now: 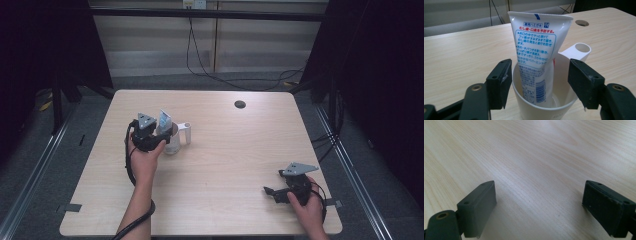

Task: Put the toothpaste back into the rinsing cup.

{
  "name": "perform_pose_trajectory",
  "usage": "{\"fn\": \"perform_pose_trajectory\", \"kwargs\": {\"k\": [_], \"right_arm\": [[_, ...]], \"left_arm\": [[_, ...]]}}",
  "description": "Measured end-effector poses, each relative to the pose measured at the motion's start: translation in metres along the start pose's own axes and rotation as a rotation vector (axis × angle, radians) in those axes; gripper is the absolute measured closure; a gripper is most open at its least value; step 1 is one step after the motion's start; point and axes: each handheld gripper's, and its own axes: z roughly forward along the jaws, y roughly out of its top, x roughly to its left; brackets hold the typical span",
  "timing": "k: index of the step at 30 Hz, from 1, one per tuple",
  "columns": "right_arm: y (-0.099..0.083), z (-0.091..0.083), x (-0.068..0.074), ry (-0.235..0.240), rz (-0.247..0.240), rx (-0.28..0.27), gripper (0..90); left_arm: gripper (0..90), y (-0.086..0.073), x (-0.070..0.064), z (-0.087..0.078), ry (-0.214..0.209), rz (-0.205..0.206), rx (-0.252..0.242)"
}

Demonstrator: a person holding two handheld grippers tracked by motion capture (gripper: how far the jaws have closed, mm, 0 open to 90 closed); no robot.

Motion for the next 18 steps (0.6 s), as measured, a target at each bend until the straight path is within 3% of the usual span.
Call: {"fn": "perform_pose_trajectory", "kwargs": {"k": [6, 18], "right_arm": [[0.0001, 0.0001, -0.0001, 0.000, -0.001, 0.000, 11.3], [0.0002, 0.0002, -0.0002, 0.000, -0.002, 0.000, 11.2]], "left_arm": [[28.1, 0.0011, 0.0007, -0.0018, 0.007, -0.002, 0.003], [16.7, -0.0015, 0.0042, -0.0043, -0.026, -0.061, 0.036]]}}
